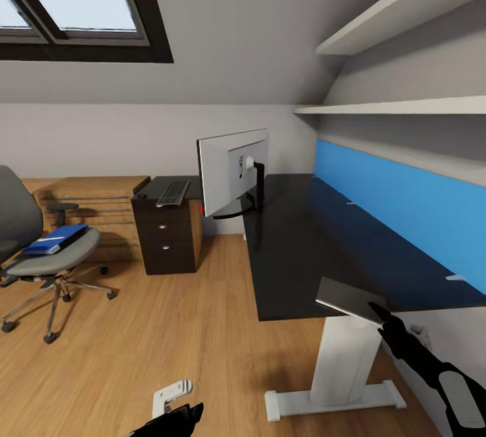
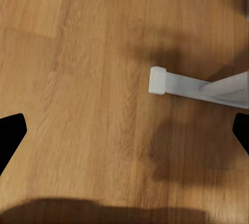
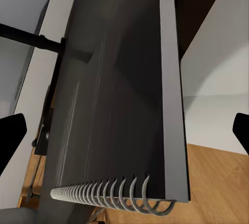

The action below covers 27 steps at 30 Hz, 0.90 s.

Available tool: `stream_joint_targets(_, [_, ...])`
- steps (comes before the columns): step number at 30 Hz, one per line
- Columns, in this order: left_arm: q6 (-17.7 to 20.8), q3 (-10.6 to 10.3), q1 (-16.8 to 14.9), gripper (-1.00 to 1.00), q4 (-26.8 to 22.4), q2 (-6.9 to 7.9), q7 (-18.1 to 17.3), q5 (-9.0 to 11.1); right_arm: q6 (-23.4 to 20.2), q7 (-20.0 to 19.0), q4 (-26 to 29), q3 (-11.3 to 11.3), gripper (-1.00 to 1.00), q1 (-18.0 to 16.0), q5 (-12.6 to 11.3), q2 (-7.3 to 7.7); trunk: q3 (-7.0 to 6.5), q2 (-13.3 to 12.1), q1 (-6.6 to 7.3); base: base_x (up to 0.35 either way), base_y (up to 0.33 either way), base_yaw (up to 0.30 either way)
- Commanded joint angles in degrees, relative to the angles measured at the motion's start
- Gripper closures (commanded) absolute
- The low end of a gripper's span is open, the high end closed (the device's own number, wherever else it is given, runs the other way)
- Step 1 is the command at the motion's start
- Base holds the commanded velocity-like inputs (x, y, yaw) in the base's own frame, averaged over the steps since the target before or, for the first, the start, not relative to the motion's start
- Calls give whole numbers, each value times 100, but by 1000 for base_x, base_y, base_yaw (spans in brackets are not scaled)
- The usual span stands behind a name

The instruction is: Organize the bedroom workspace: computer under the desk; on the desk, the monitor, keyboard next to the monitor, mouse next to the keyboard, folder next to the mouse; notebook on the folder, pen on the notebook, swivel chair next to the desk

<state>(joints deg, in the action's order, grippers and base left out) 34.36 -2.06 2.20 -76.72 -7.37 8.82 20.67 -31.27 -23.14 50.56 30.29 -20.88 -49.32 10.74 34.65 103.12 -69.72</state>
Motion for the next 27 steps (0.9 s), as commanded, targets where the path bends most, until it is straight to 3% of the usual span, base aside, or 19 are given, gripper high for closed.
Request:
stream_joint_targets(1, [18, -5, 0, -100, -10, -1, 50, 60, -46, -7, -1, 17, -100, -4, -25, -2, 4, 1, 1, 0, 0, 0])
stream_joint_targets(10, [18, -5, 0, -100, -10, -2, 50, 60, -46, -7, -2, 19, -100, -4, -30, -2, 4, 1, 1, 0, 0, 0])
stream_joint_targets(11, [18, -5, 0, -100, -10, -2, 50, 60, -46, -7, -2, 20, 100, -4, -32, -3, 4, 1, 1, 0, 0, 0])
stream_joint_targets(27, [18, -5, 0, -100, -1, -10, 53, 53, -46, -15, -2, 21, 100, -4, -42, -4, 4, 1, 1, 0, 0, 0])
